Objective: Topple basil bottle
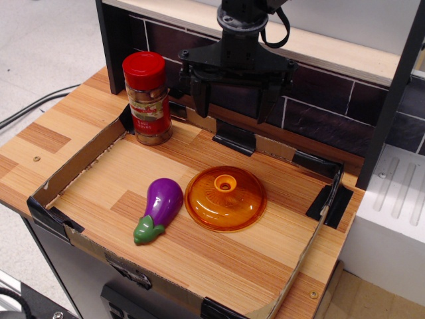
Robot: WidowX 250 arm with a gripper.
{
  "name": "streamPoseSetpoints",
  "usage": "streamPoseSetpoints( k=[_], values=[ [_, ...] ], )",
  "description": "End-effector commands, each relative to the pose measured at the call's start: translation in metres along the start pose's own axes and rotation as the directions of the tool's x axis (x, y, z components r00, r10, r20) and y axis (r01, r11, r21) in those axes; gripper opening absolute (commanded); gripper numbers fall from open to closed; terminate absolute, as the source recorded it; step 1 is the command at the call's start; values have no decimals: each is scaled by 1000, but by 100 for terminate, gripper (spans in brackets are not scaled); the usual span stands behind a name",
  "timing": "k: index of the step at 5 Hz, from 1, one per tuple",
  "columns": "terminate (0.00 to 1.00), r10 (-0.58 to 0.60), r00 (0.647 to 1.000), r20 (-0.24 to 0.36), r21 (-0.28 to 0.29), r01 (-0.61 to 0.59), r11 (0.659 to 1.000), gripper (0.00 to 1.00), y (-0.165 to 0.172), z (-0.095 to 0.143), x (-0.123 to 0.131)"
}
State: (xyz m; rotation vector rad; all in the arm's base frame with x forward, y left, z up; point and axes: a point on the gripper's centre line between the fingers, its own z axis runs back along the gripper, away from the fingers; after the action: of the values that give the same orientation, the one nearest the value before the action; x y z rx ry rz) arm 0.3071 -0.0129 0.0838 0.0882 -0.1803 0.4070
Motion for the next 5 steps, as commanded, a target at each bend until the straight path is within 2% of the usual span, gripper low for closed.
streamPoseSetpoints(
  k=[1, 2, 3, 4, 5],
  values=[
    [0, 0, 1000, 0, 0, 0, 1000, 100, 0, 0, 0],
    [0, 67, 998, 6, 47, -68, 997, 100, 25, 2, 6],
    [0, 181, 983, 39, 33, -182, 983, 100, 49, 8, 16],
    [0, 237, 968, 88, 86, -244, 966, 100, 67, 11, 24],
    [0, 271, 954, 127, 76, -281, 957, 100, 84, 12, 30]
  ],
)
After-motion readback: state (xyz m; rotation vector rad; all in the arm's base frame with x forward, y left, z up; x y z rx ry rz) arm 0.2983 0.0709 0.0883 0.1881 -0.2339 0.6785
